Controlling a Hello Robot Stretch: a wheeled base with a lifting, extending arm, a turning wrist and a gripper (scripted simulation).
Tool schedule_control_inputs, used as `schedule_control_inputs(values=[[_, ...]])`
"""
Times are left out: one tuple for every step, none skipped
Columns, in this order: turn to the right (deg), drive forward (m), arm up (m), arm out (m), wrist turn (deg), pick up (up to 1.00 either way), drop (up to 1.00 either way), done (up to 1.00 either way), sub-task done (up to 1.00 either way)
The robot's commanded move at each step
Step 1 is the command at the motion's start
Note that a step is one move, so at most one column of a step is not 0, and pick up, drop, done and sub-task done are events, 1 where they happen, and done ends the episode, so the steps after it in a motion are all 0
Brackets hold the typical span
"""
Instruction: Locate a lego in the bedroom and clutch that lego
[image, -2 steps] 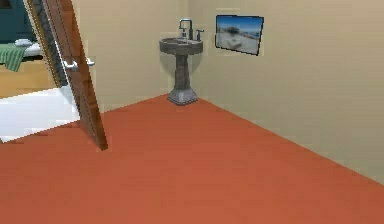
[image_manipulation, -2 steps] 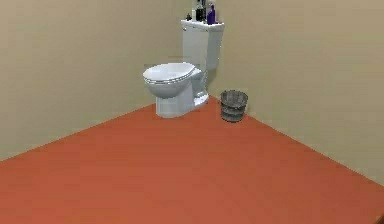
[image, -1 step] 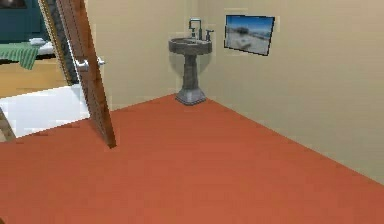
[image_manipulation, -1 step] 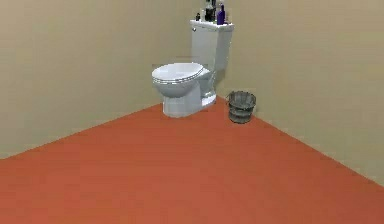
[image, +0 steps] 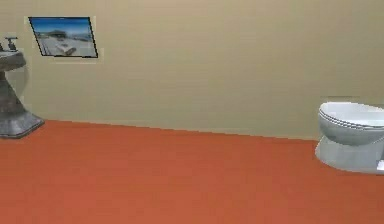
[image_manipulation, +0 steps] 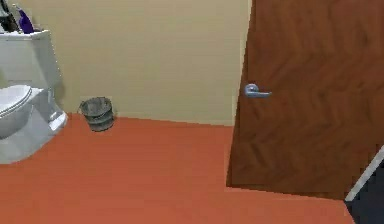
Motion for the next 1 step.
schedule_control_inputs(values=[[45.0,0.0,0.0,0.0,0.0,0.0,0.0,0.0,0.0]])
